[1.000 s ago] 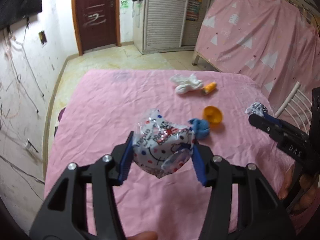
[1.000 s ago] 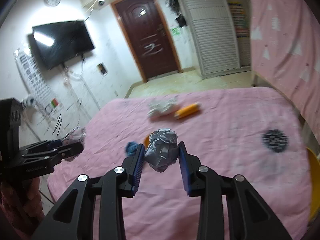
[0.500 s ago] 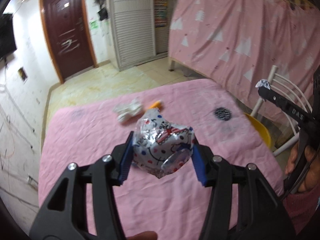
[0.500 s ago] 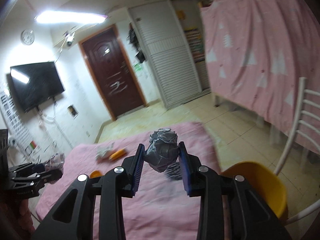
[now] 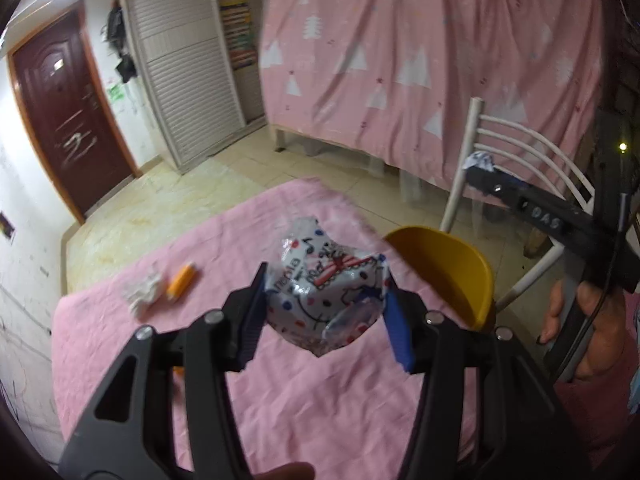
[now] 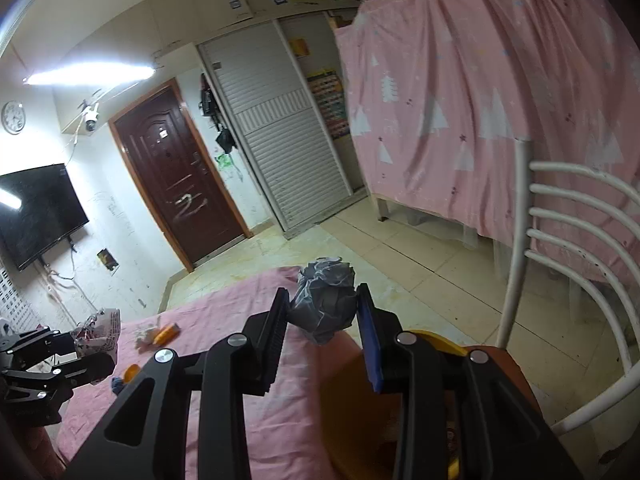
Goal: Collect trash
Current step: 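Carry the printed wrapper and crumpled paper to the bucket and release both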
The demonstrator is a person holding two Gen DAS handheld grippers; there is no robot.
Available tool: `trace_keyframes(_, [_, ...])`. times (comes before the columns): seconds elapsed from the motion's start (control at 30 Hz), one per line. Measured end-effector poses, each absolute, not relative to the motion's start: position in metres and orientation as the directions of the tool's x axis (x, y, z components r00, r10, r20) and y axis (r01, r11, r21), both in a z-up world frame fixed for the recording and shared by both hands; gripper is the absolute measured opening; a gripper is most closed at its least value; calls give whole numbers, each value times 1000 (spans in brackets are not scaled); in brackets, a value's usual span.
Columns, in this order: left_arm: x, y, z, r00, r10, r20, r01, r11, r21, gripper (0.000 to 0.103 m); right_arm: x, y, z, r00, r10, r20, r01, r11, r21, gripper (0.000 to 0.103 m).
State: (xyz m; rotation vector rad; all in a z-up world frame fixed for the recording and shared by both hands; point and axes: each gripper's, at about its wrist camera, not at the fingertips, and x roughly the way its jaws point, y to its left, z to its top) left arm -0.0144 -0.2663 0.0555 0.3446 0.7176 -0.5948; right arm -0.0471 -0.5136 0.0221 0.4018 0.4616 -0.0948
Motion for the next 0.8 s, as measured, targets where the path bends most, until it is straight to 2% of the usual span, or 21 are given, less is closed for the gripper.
trace_keyframes(0.3, [-15, -332, 48, 555, -402, -728, 679, 724, 118, 50, -52, -534, 12, 888, -30, -459, 224, 899, 375, 28])
trace_keyframes(0.57, [-3, -359, 42, 508, -422, -751, 688, 724, 59, 50, -55, -550, -1, 883, -13, -469, 233, 880, 413, 30])
trace_keyframes(0.63, [1, -366, 41, 493, -431, -756, 689, 724, 37, 50, -55, -553, -3, 882, -15, -471, 240, 875, 420, 36])
trace_keyframes(0.7, [6, -373, 40, 482, -438, -759, 689, 724, 20, 53, -56, -554, -4, 881, -15, -473, 243, 872, 426, 54])
trace_keyframes(0.73, [8, -377, 39, 470, -445, -762, 690, 724, 2, 54, -57, -555, -4, 883, -17, -468, 244, 870, 428, 56])
trace_keyframes(0.8, [12, -381, 38, 449, -459, -767, 694, 719, -23, 66, -60, -557, -3, 888, -24, -460, 247, 868, 431, 59])
